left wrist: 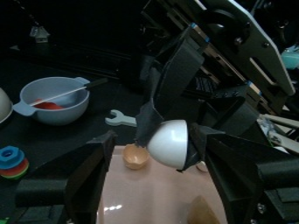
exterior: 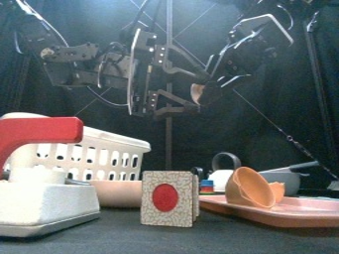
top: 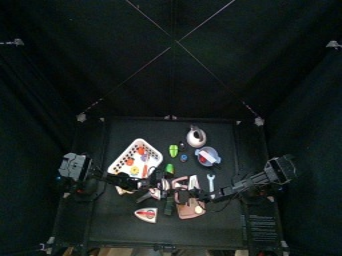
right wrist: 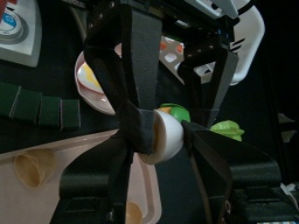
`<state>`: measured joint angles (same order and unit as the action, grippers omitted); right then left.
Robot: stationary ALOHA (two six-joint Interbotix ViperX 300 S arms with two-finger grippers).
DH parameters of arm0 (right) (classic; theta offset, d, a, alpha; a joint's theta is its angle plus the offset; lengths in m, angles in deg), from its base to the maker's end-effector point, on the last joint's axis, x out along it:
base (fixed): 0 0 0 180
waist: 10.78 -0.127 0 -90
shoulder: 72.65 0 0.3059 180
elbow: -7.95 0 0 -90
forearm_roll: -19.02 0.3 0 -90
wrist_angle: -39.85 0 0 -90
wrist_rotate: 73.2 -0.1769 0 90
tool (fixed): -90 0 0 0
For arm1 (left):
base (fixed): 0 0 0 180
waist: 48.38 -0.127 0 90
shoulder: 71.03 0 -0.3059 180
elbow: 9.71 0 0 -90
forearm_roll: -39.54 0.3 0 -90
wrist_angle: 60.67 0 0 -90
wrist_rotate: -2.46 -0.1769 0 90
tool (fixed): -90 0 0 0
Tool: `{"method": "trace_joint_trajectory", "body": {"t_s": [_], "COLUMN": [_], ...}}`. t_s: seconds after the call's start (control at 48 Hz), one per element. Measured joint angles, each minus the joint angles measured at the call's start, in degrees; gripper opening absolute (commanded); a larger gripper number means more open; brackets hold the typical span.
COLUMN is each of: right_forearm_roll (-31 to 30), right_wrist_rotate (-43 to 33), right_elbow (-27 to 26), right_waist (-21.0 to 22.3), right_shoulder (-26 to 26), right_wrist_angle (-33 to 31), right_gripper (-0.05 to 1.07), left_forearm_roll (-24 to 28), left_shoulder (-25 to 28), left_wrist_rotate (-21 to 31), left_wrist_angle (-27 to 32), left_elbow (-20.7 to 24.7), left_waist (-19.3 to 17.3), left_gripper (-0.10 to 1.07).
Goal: Hand over egg half
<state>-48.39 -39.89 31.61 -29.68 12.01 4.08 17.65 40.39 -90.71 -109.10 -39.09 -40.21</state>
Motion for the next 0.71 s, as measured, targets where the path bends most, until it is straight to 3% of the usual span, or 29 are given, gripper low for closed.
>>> {"method": "trace_joint_trajectory", "body": {"t_s": [0.292, 0.708], "right_forearm_roll": [-0.09, -0.44], "right_wrist_rotate": [0.09, 0.00], "right_elbow": [0.09, 0.09], "right_waist": [-0.09, 0.09], "right_shoulder": [0.00, 0.00], "right_wrist_angle": [0.09, 0.09], "right_gripper": [0.76, 0.78], "left_forearm_roll": [0.00, 0.09], "left_shoulder": [0.70, 0.70], "left_wrist_rotate": [1.76, 1.67], "left_wrist_angle": [0.00, 0.09], "left_elbow": [0.26, 0.44], "left_waist": [-0.09, 0.00], "left_gripper": [0.96, 0.73]}}
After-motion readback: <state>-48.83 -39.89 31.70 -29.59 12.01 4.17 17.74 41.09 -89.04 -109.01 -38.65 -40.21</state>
